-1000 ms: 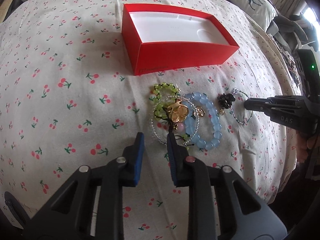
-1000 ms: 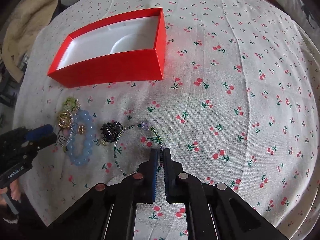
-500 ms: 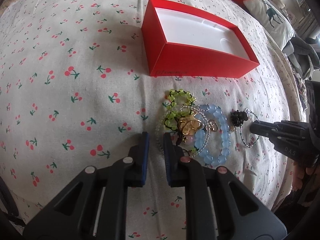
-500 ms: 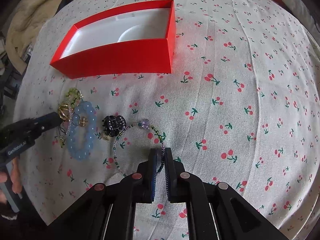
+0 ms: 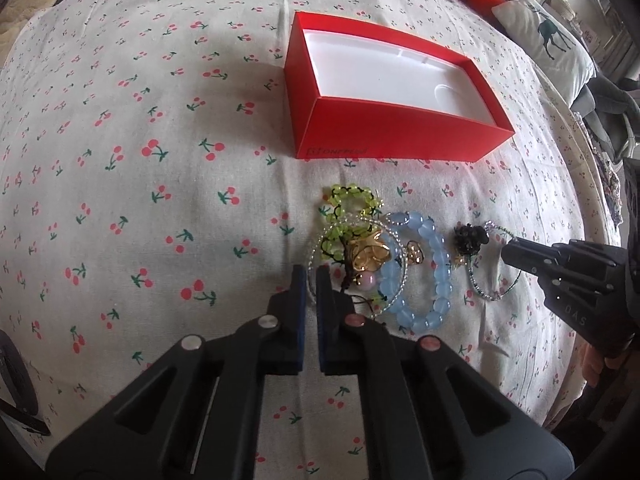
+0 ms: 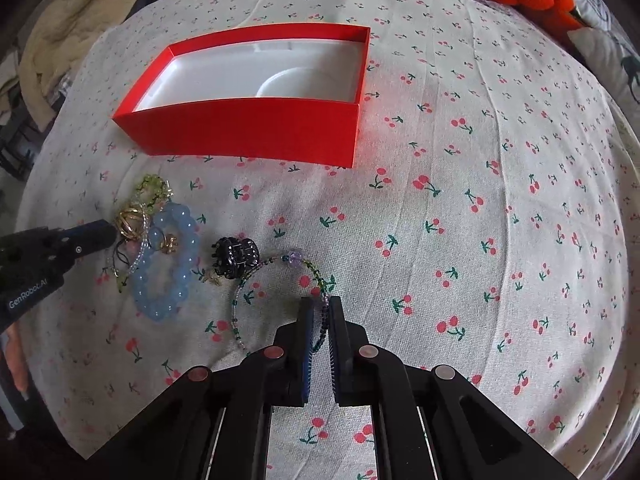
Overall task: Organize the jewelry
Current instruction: 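Carry both bracelets into the red box and open both tools to release them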
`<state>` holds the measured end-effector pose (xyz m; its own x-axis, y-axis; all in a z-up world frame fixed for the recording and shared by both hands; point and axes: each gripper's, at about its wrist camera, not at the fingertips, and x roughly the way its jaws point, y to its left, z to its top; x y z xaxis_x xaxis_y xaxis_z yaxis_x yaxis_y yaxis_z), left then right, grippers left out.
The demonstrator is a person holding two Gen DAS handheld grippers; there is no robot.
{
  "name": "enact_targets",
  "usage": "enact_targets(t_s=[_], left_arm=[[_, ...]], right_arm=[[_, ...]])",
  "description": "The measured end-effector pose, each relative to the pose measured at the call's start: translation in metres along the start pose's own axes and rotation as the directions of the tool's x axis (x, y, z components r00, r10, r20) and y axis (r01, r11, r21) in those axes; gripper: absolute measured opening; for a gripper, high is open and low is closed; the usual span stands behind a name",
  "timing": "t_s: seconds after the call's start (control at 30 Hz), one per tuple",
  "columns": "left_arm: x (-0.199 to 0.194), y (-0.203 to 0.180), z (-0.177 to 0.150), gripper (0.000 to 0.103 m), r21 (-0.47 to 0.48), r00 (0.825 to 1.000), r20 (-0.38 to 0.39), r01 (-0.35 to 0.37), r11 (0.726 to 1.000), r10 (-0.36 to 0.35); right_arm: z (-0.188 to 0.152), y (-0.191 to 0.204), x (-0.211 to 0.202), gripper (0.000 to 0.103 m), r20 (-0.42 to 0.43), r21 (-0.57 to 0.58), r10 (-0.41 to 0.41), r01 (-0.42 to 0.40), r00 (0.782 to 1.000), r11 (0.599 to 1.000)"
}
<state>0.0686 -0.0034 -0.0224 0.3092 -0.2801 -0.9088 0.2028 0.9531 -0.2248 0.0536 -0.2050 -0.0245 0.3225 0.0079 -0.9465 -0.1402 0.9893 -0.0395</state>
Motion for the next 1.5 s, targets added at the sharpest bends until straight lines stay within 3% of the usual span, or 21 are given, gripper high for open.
enact_targets(t_s=[0.27,0.43,0.53,0.6,0.77,0.87,0.93,0.97,1.0,1.07,1.27,1.5], left_arm=[[-0.038,0.000,0.001,0.001,-0.014,0.992,0.083,0.094,0.995,-0.092],[-0.031,0.002,-0.001,0.004,-0.019,0.995,0.037,0.091,0.996,-0.090],[-0.020,0.008,-0.003,0.033,-0.047,0.998,0.001,0.068,0.997,-0.068],[-0.013,0.012,-0.003,0.035,-0.069,0.998,-0.016,0.060,0.996,-0.061],[0.003,0.010,-0.002,0.035,-0.092,0.998,-0.047,0.048,0.995,-0.052],[0.008,0.004,-0.002,0.035,-0.060,0.999,-0.032,-0.003,0.998,0.001],[0.011,-0.001,-0.002,0.029,-0.029,0.999,-0.017,-0.052,0.998,0.052],[0.011,-0.004,-0.002,0.017,-0.015,0.996,-0.011,-0.090,0.996,0.090],[0.011,-0.006,-0.002,0.011,-0.007,0.995,-0.008,-0.100,0.995,0.100],[0.008,-0.004,-0.001,0.005,-0.030,0.998,-0.016,-0.068,0.997,0.067],[-0.019,-0.004,0.000,0.005,-0.044,0.999,0.030,0.041,0.998,-0.040],[-0.049,-0.014,0.003,0.005,-0.033,0.985,0.098,0.143,0.989,-0.140]], right_arm=[[0.000,0.017,-0.037,0.005,0.106,0.008,0.031,-0.032,0.994,0.999],[-0.005,0.003,-0.041,0.010,0.122,0.121,0.109,-0.124,0.987,0.985],[-0.007,-0.005,-0.024,0.032,0.021,0.160,0.096,-0.099,0.995,0.982],[-0.010,-0.010,-0.019,0.074,0.023,0.182,0.080,-0.083,0.996,0.980],[-0.011,-0.013,-0.015,0.074,0.021,0.211,0.065,-0.068,0.998,0.975],[-0.009,-0.012,-0.002,0.071,-0.009,0.216,0.034,-0.031,0.999,0.976],[-0.008,-0.007,0.009,0.052,-0.030,0.196,0.008,-0.002,1.000,0.981],[-0.007,-0.004,0.011,0.040,-0.025,0.172,-0.040,0.044,0.999,0.984],[-0.006,0.002,0.009,0.023,-0.008,0.144,-0.070,0.070,0.998,0.987],[-0.004,0.008,0.005,0.005,0.006,0.120,-0.036,0.035,0.999,0.992],[0.002,0.013,-0.024,0.004,0.085,0.161,0.072,-0.085,0.994,0.983],[0.000,0.011,-0.061,0.004,0.178,0.176,0.154,-0.185,0.972,0.967]])
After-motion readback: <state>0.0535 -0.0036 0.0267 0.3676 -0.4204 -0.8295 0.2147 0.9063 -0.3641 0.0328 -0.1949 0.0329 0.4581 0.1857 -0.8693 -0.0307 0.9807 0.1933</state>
